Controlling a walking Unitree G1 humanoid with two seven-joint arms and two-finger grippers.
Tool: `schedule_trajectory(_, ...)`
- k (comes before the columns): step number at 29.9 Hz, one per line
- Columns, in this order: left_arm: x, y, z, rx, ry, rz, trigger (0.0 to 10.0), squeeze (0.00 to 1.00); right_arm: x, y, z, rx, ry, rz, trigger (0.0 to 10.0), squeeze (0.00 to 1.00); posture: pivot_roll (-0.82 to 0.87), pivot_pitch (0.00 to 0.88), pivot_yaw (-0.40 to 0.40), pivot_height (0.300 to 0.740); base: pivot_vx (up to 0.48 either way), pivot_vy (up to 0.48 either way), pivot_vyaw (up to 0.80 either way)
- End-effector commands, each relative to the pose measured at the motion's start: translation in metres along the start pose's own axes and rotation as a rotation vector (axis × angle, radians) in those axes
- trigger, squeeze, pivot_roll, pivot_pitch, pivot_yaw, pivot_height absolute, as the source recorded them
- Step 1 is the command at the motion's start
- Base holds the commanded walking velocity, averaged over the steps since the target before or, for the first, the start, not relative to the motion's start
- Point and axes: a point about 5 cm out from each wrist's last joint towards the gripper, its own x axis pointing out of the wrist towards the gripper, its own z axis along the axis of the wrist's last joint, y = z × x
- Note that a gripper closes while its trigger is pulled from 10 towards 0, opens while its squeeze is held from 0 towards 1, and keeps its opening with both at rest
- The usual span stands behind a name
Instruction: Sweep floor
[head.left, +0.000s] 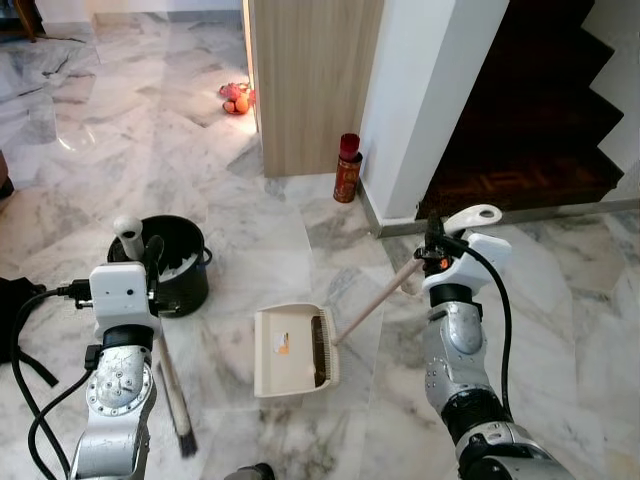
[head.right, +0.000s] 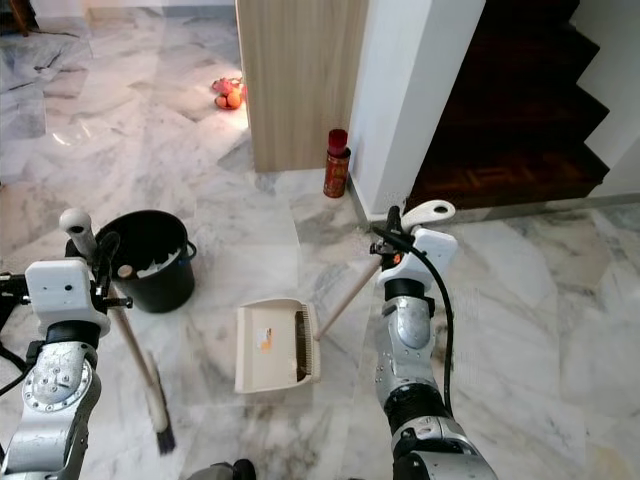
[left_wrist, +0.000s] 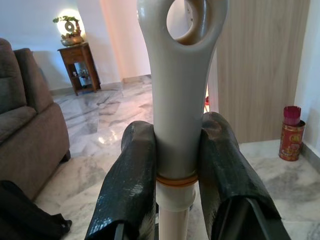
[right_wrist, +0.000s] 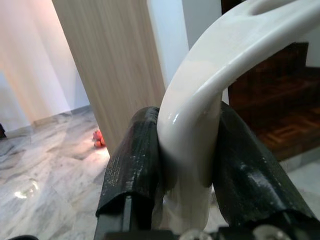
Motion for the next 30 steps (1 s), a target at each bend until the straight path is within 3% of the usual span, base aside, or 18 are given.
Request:
schedule_trajectory(1,0.005,-0.004,0.013,-0.006,-0.079,-0.013,10.0,0.0,0.005,0.001,0.011,-0.022,-0.061,0.024,10.0,0.0,0.1,0.0,-0.043,0.74,0.0,0.0,0.0)
schedule_trajectory(9,0.007,-0.017,0.015,-0.024,-0.092,-0.046,10.0,0.0,0.009,-0.004,0.017,-0.043,-0.089,0.003,10.0,0.0,0.1,0.0,-0.035,0.74,0.0,0.0,0.0)
schedule_trajectory(30,0.002,-0.019,0.01,-0.038,-0.068,-0.065,10.0,0.0,0.008,-0.002,0.016,-0.067,-0.085,0.078,10.0,0.0,0.09,0.035,-0.05,0.74,0.0,0.0,0.0)
